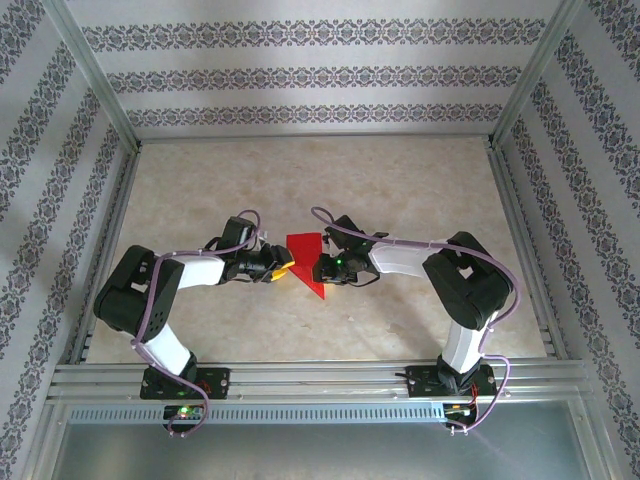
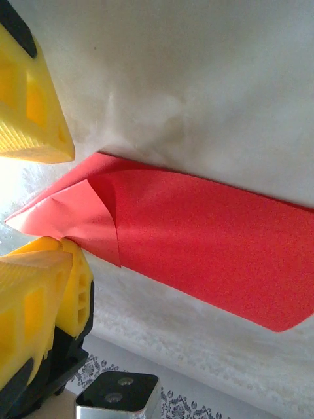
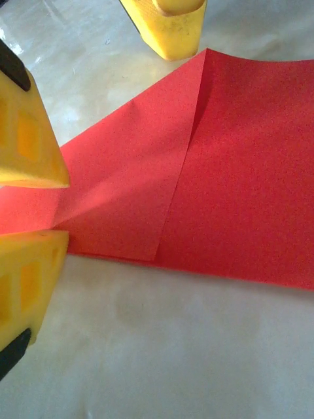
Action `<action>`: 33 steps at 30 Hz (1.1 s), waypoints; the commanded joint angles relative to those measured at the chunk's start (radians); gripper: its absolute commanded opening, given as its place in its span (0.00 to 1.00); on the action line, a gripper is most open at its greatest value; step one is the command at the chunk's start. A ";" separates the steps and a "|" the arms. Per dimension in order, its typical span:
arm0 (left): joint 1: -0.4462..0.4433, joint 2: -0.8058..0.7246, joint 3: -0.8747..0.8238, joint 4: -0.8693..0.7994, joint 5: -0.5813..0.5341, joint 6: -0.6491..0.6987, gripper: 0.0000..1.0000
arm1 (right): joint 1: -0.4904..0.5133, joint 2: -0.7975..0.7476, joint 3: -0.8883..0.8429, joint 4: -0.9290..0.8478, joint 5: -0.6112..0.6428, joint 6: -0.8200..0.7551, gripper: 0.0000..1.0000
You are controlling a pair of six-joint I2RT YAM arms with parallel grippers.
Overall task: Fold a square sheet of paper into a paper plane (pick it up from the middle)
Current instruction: Fourth fold the wing at the center of the table.
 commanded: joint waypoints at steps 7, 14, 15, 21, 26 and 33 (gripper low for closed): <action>-0.021 0.044 0.059 0.019 0.039 0.001 0.33 | -0.016 0.024 -0.001 -0.010 0.009 0.010 0.26; -0.022 0.052 0.067 -0.019 0.022 0.012 0.34 | -0.018 0.027 -0.006 -0.007 0.008 0.010 0.26; -0.023 0.049 0.067 -0.025 0.015 0.014 0.34 | -0.018 0.028 -0.006 -0.008 0.008 0.010 0.26; -0.026 0.065 0.079 -0.019 0.030 0.019 0.29 | -0.019 0.030 -0.007 -0.008 0.008 0.007 0.26; -0.032 0.079 0.095 0.003 0.072 0.055 0.22 | -0.019 0.025 -0.013 0.007 0.000 0.007 0.26; -0.032 0.093 0.120 -0.077 0.075 0.125 0.12 | -0.043 -0.045 -0.028 0.047 -0.015 -0.025 0.28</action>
